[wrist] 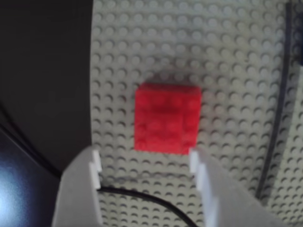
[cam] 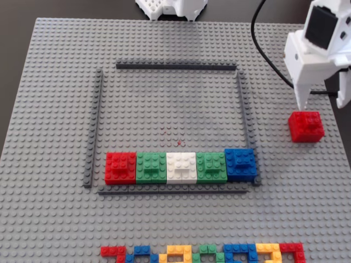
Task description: Grab the cube and place it into the grid
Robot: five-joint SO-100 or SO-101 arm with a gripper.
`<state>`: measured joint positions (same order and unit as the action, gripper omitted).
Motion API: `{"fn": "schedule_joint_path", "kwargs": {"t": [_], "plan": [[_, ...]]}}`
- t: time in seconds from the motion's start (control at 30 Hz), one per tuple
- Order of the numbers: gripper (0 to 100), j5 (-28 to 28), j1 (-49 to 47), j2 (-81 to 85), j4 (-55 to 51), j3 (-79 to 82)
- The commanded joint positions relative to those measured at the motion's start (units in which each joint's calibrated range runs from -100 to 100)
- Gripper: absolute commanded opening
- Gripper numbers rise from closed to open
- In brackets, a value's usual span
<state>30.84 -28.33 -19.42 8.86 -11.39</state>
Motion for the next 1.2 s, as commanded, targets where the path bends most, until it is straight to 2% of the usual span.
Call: {"fn": "schedule_joint_path", "kwargs": {"t": [0.0,1.17], "plan": [[24,-0.1,0.1,1.1,0.7,-3.6],[21,-0.1,0.7,-1.5,3.8,1.5]]}}
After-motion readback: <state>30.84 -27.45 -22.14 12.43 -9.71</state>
